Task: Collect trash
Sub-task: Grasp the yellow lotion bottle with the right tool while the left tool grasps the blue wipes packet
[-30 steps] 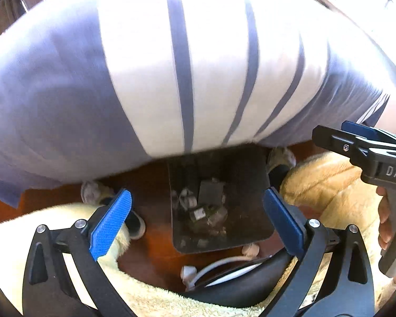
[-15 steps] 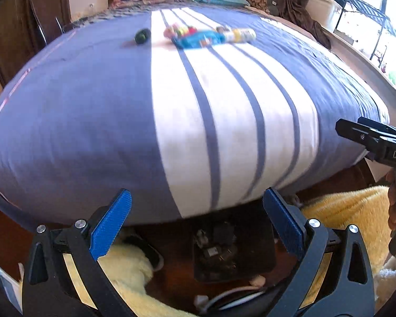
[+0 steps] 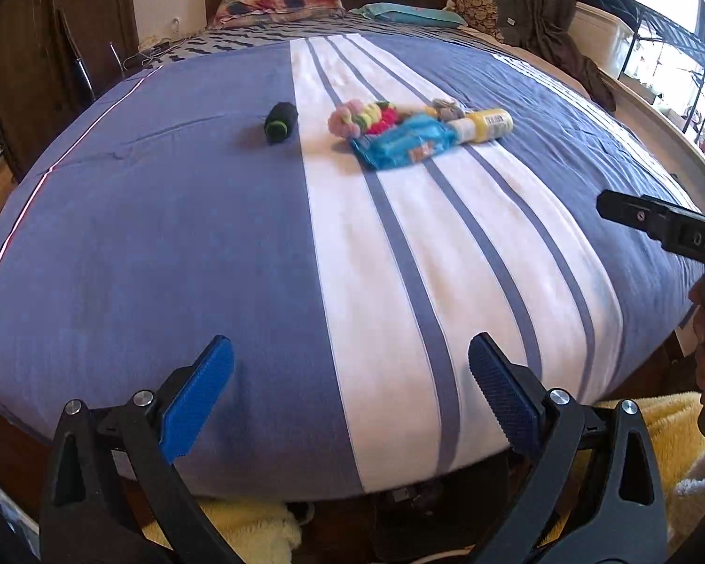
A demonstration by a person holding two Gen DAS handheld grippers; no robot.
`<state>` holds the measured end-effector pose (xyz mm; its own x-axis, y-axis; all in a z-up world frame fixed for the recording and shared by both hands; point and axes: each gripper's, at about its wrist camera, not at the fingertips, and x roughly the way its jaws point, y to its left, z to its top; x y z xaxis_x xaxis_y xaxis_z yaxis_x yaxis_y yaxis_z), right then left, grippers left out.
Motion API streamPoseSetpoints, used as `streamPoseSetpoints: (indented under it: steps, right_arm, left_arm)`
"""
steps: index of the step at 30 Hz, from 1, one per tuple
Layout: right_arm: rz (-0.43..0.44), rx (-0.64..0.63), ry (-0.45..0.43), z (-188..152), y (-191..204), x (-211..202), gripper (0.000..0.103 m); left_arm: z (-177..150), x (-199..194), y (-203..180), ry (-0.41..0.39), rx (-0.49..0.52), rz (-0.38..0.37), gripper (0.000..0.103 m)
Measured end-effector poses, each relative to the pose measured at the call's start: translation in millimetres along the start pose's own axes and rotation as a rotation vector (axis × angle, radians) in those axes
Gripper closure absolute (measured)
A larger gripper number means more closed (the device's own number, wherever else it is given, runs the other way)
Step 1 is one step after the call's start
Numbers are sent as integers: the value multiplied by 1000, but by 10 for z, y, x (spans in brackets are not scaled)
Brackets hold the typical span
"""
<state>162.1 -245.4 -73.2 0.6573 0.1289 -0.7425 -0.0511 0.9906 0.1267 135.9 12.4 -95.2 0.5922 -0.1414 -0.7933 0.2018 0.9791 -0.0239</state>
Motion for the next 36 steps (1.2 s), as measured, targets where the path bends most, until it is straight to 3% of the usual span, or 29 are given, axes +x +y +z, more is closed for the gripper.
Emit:
streamPoseSetpoints:
  steps: [9, 13, 17, 25, 36]
  right_arm:
    - [9, -12, 33, 427, 166, 516, 5]
    - [23, 24, 38, 589, 177, 679, 15]
    - [-5, 35, 40, 753, 211, 835, 15]
    - [-30, -115, 84, 782, 427, 1069, 14]
    - [5, -127, 81, 896, 372, 1204, 19]
  left_arm:
    - [386, 229, 16, -9, 29, 7, 8]
    - [556, 332, 14, -13, 33, 3, 8]
    - [690, 422, -38, -15, 44, -11, 8]
    - [816, 570, -50, -4, 48, -29, 8]
    - [945, 751, -124, 13, 49, -43, 8]
